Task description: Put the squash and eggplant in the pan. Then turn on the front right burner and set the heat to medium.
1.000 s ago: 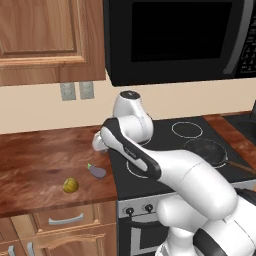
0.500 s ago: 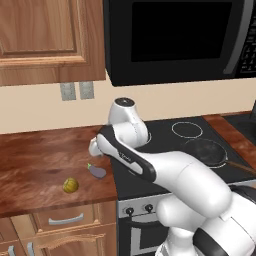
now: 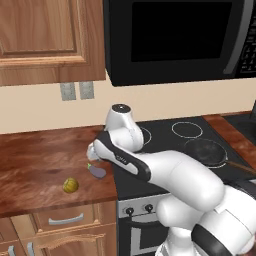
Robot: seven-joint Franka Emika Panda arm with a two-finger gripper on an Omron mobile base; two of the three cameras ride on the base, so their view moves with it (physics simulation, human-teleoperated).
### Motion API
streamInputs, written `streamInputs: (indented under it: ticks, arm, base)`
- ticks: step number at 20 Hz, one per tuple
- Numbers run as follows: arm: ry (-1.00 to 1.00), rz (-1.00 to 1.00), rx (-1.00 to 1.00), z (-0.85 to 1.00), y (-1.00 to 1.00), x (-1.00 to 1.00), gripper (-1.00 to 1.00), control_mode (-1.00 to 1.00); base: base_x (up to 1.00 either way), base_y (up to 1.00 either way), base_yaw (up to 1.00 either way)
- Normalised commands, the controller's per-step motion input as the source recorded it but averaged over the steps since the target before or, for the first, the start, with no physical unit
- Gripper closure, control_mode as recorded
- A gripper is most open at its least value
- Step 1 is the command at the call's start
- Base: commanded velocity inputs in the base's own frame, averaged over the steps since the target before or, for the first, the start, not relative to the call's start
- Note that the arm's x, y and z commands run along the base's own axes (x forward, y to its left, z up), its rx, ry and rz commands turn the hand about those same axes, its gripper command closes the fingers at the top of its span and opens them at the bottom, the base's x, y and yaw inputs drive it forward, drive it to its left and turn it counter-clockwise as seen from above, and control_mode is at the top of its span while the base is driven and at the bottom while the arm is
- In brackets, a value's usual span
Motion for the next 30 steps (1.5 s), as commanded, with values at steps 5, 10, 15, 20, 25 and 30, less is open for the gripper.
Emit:
streamInputs:
  ticks: [5,10,15,20,25,30]
  arm:
    - [0.03,0.00,0.00,-0.26,0.10,0.07,-1.00,-1.00]
    - [0.03,0.00,0.00,-0.28,0.13,0.08,-1.00,-1.00]
    - [0.01,0.01,0.00,-0.24,0.06,0.13,-1.00,-1.00]
    - [0.00,0.04,0.00,-0.19,0.01,0.20,-1.00,-1.00]
    - [0.00,0.03,0.00,-0.13,0.01,0.19,-1.00,-1.00]
    - [0.00,0.01,0.00,-0.15,0.09,0.12,-1.00,-1.00]
  base:
    - [0.00,0.00,0.00]
    - [0.00,0.00,0.00]
    - [0.00,0.00,0.00]
    - [0.00,0.00,0.00]
    - [0.00,0.00,0.00]
    - [0.00,0.00,0.00]
